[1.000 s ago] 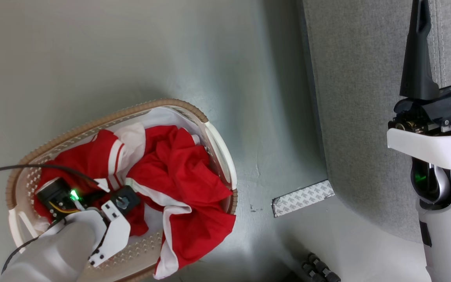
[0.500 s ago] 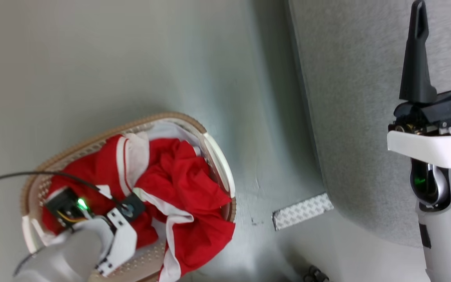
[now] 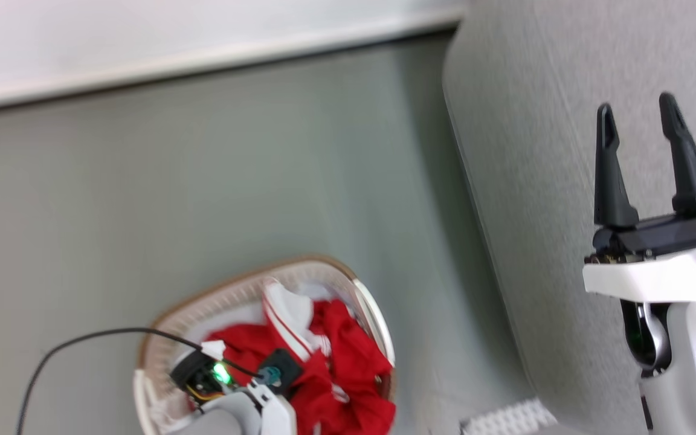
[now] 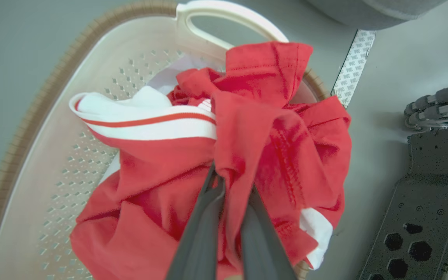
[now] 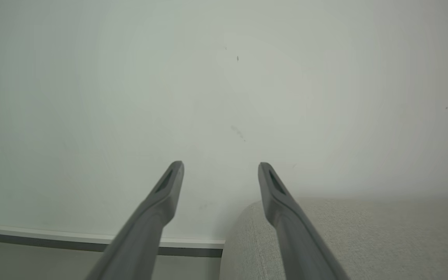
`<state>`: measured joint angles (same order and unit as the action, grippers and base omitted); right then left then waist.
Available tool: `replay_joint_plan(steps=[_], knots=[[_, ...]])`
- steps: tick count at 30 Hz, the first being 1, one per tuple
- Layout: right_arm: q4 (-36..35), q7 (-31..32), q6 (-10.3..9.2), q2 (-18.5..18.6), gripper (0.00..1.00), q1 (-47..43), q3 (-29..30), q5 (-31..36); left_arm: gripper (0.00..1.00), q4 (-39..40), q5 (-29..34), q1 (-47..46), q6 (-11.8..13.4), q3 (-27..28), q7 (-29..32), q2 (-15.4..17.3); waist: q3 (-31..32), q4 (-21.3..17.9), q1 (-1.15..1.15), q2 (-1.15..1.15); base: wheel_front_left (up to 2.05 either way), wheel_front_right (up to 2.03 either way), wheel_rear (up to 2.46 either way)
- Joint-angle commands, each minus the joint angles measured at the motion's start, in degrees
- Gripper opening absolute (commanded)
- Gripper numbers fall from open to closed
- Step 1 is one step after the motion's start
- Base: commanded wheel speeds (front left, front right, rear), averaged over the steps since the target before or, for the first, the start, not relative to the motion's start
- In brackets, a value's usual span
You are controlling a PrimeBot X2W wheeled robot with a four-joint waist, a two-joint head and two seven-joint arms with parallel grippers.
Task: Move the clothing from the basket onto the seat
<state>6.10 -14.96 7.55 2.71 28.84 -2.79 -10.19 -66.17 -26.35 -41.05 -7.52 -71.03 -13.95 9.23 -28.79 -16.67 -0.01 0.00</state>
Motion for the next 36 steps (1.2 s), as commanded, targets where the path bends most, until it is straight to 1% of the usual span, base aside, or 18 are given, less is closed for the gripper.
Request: replay_joint_plan(steps=[1,5,8,11,16,19,23,27,36], knots=[[0.6,-0.2,-0.12,0.2,1.00,-1.6,0.6,0.7,0.00,1.0,-1.4,1.4,0.1,0.1,-0.6,-0.5,8.1,4.7,0.01,0.00,0.00,0.00,0.00],[1.6,-0.2,-0.12,0.1,1.00,-4.0,1.9,2.0,0.00,3.6,-3.5,2.4,0.1,0.6,-1.2,-1.1,12.7,7.2,0.01,0.00,0.00,0.00,0.00],[2.0,-0.2,-0.12,0.2,1.00,-6.0,3.1,2.4,0.00,6.9,-5.1,2.7,0.1,2.6,-1.2,-1.1,15.7,9.0,0.01,0.00,0.00,0.00,0.00],[2.3,-0.2,-0.12,0.1,1.00,-7.8,3.6,2.5,0.00,11.6,-5.2,3.8,0.6,5.5,-1.2,-0.1,18.3,10.6,0.01,0.00,0.00,0.00,0.00],[2.9,-0.2,-0.12,0.6,1.00,-10.3,3.2,1.6,0.00,20.7,-4.6,5.9,2.3,11.0,-1.2,1.9,22.4,12.1,0.01,0.00,0.00,0.00,0.00],[2.5,-0.2,-0.12,0.5,1.00,-11.7,2.7,-0.8,0.00,26.1,-3.7,7.0,3.6,13.8,-1.2,3.3,24.8,12.6,0.01,0.00,0.00,0.00,0.00],[2.2,-0.2,-0.12,0.8,1.00,-13.5,1.4,-2.2,0.00,32.4,-4.0,7.8,5.1,17.9,-1.2,4.7,27.5,13.1,0.01,0.00,0.00,0.00,0.00],[1.7,-0.2,-0.12,1.1,1.00,-15.1,-0.6,-3.1,0.00,37.0,-6.3,7.2,5.1,21.5,-1.2,5.5,28.8,13.6,0.01,0.00,0.00,0.00,0.00],[1.9,-0.2,-0.12,1.8,1.00,-17.2,-7.4,-5.7,0.00,42.6,-8.0,2.8,5.8,24.9,0.2,7.3,29.7,14.3,0.01,0.00,0.00,0.00,0.00]])
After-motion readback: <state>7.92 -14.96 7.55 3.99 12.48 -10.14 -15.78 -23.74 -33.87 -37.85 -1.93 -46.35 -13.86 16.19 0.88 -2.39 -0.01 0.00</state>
